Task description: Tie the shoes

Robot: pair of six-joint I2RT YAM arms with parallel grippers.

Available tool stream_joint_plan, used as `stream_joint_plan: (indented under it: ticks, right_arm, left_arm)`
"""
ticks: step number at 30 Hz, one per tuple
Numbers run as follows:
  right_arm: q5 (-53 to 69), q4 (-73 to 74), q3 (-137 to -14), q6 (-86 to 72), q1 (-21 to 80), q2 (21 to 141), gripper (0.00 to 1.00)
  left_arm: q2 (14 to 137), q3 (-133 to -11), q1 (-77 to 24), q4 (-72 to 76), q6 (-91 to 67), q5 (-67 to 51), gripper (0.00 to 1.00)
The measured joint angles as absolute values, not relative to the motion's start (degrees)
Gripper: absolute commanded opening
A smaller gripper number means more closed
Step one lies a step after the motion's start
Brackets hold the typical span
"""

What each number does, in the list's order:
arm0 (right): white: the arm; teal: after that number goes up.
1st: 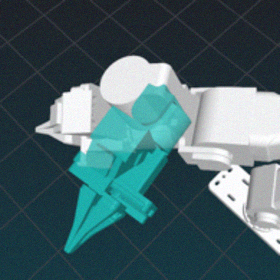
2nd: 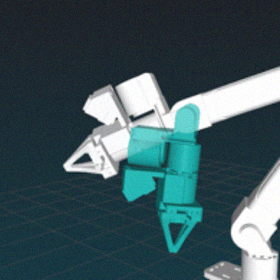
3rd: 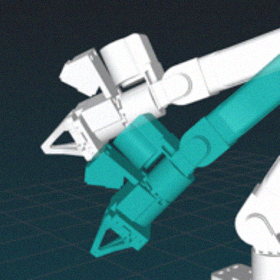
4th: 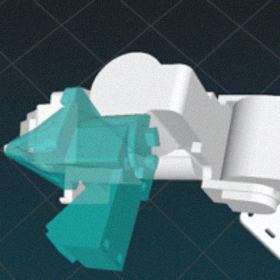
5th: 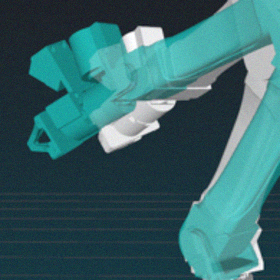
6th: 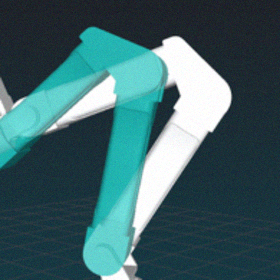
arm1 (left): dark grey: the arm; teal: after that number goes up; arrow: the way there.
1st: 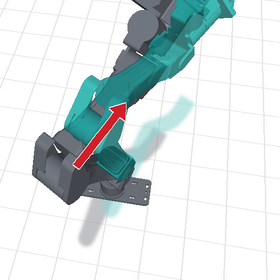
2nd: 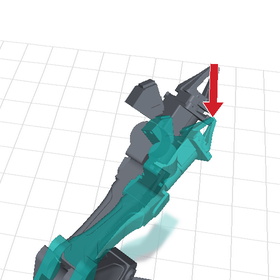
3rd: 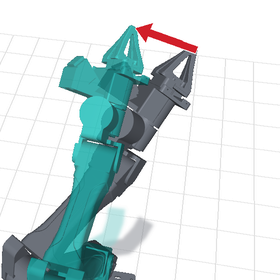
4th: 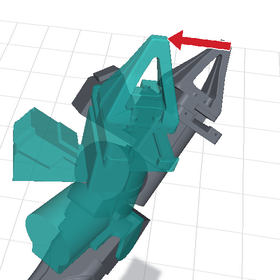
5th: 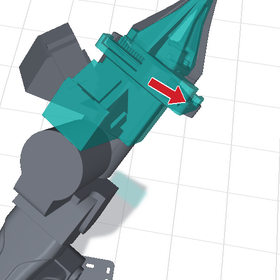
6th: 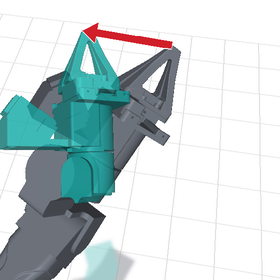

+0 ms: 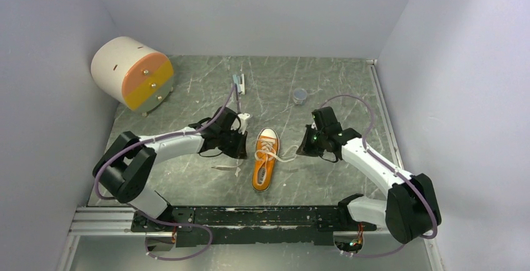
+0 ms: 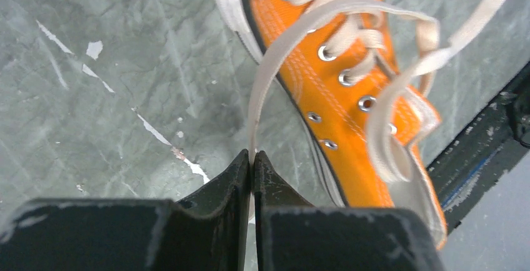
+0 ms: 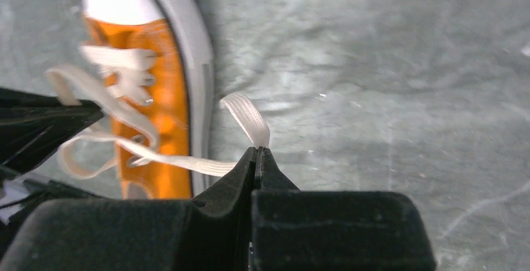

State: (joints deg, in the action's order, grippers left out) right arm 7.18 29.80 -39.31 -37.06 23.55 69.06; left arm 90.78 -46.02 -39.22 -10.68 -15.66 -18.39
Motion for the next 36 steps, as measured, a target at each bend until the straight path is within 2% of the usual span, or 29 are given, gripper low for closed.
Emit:
stream_joint_plan:
  ticks: [13,20,28,30,31,36]
  right_arm:
    - [25.26,14.66,-46.41,-32.77,23.57,67.88,0.00]
    - [27.53,8.34,-51.13,-35.33,23.57,74.19,0.00]
    - [25.56,7.92,-55.40,-37.12,23.44,82.52,0.00]
    - [24.45,8.47,-57.10,-37.17,23.40,83.99,0.00]
    - [24.14,8.49,-57.60,-37.17,23.33,84.38,0.00]
    - [23.75,8.49,-58.89,-37.08,22.92,86.26,0.00]
  left_arm:
    - [89.78,-46.26,-39.22,-11.05,-13.63,-24.93,0.14]
    - [89.86,-47.22,-38.65,-13.93,-12.23,-24.18,0.56]
    - [85.78,-47.22,-33.12,-13.52,-12.43,-24.60,0.67]
    - [86.63,-47.27,-31.83,-10.83,-13.13,-27.35,0.81]
    - [87.29,-47.37,-31.57,-9.80,-13.41,-28.34,0.84]
    - [95.70,-50.37,-31.29,-0.89,-16.05,-36.84,0.84]
